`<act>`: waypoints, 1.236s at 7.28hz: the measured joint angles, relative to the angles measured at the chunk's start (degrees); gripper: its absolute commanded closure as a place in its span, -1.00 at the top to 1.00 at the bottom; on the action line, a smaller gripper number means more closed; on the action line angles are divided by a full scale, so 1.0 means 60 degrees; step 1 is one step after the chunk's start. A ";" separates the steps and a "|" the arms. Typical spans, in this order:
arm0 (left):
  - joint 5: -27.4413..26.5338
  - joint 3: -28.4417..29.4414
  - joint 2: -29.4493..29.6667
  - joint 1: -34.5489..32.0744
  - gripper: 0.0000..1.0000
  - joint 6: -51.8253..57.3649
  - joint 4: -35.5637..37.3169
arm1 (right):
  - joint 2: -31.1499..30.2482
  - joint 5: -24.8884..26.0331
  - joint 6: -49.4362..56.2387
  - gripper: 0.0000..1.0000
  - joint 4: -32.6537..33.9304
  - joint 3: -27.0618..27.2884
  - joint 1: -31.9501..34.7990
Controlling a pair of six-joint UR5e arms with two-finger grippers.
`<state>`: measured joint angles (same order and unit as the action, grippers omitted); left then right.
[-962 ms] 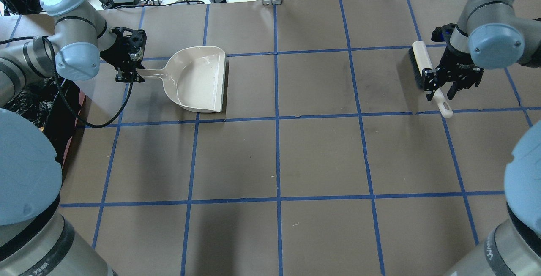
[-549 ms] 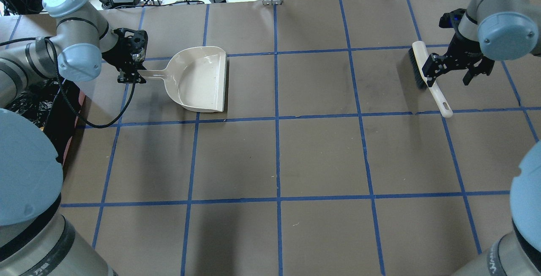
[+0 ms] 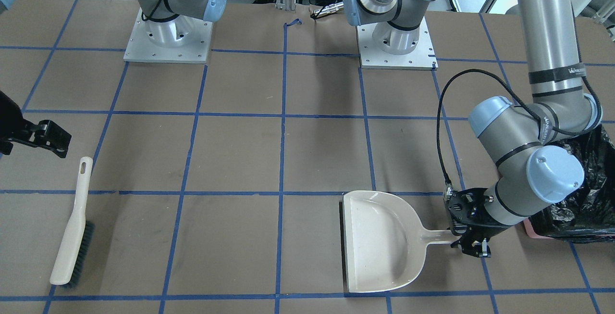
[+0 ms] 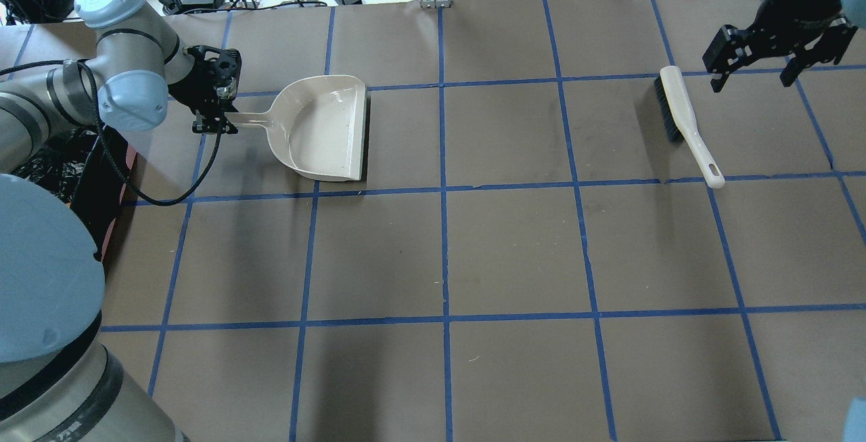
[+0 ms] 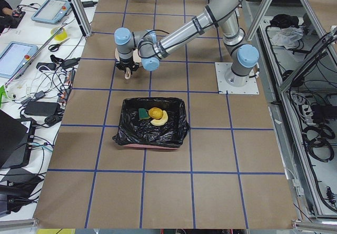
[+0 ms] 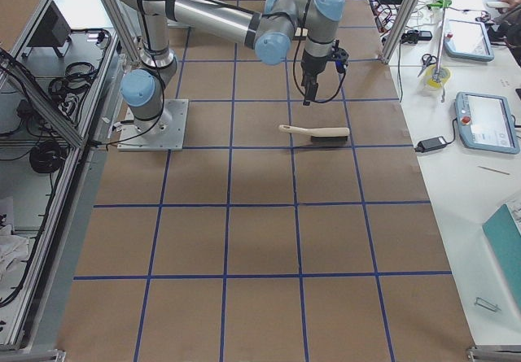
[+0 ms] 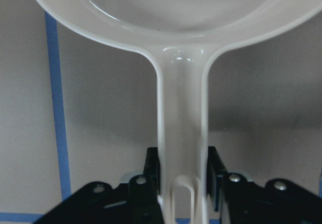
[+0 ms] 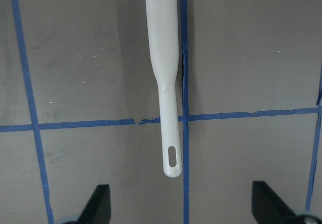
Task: Sweep and dump trash into bin
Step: 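Lower the brush and open the right gripper, lifting it away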
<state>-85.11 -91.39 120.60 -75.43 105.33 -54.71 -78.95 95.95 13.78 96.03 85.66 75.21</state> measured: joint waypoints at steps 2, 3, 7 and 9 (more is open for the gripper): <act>-0.0015 -0.0002 0.0030 -0.0010 0.71 -0.0014 0.0019 | -0.0345 0.0003 -0.1241 1.00 -0.0255 -0.0217 0.1235; -0.0020 0.0000 0.0024 -0.0011 0.80 -0.0079 0.0021 | -0.0430 0.0011 -0.1552 1.00 -0.0281 -0.0219 0.1602; 0.0007 -0.0012 -0.0799 -0.0021 1.00 -0.1372 -0.0799 | -0.0900 -0.0570 -0.1721 1.00 -0.0341 -0.0125 0.1903; -0.0054 0.0032 -0.1945 -0.0009 1.00 -0.2574 -0.2392 | -0.1029 -0.0911 -0.1735 1.00 -0.0367 0.0021 0.1951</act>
<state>-85.43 -91.20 108.93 -75.48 89.89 -69.06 -85.12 90.49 3.37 93.83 85.79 86.92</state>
